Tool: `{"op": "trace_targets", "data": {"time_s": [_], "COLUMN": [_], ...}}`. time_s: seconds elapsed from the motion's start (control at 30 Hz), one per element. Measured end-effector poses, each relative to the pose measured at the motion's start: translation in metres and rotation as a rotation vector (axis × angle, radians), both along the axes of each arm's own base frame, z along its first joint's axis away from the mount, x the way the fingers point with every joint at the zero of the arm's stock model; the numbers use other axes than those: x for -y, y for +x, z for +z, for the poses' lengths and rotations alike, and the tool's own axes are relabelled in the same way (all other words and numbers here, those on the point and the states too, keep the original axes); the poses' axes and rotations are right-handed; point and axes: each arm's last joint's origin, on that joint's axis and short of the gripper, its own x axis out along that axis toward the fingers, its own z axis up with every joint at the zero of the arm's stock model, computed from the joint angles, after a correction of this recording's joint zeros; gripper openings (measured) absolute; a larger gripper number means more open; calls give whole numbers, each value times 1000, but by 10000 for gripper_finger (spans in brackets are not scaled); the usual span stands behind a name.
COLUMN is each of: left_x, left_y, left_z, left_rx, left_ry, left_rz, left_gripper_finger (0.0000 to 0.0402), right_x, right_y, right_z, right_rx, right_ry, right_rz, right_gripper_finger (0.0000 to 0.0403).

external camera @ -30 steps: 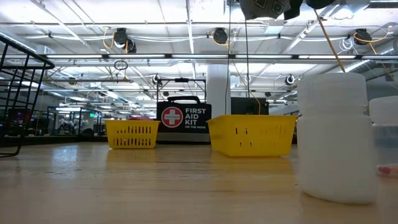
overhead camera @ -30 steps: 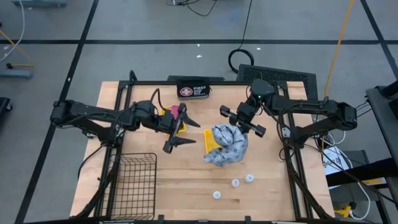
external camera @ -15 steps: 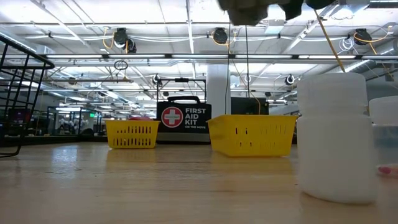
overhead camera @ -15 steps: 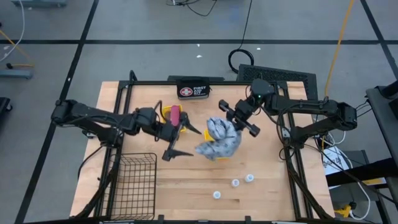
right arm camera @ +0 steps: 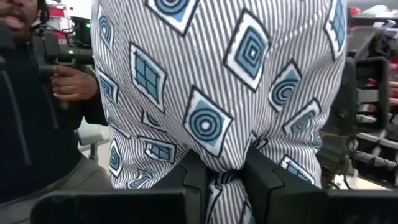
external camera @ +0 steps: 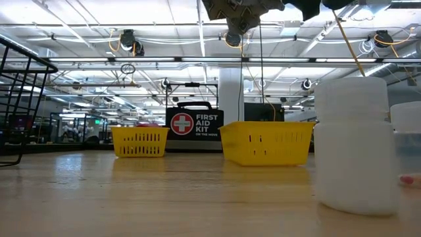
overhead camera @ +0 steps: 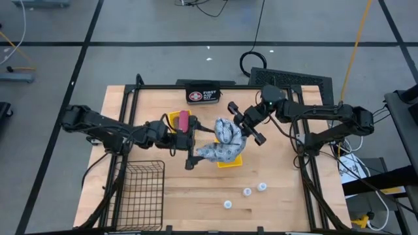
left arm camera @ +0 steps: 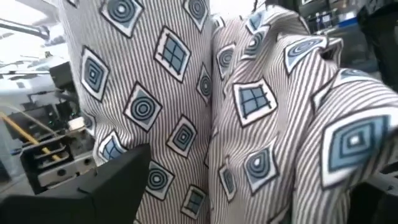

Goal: Pick & Place Medicine items
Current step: Put the blue patient gown into the wire basket

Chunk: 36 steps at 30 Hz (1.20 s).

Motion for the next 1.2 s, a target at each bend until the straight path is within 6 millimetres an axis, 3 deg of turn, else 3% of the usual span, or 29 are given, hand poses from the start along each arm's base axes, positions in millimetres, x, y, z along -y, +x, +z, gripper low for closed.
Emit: {"op": "trace_targets", "data": {"time_s": [0.23, 0.5, 0.77, 1.0, 1.2], "left_x": [-1, -10, -9, -8, -6], "left_y": [6, 9, 8, 8, 9], "left_z": [-5, -6, -6, -6, -6], "left_rx": [22, 14, 10, 8, 25], "left_ry": [51, -22, -38, -30, -36], "left_rz": [-59, -31, -221, -255, -290], "left_gripper_finger": [387, 372, 370, 361, 365], "right_x": [-11, -21, -19, -19, -18], "right_y": [7, 3, 3, 3, 19], "right_z": [-7, -9, -9, -8, -19], "right_rx": [-32, -85, -80, -65, -76], "right_ry": [10, 37, 35, 26, 58], "right_rz": [77, 314, 305, 305, 311], "right_gripper_finger": [41, 40, 40, 40, 40]}}
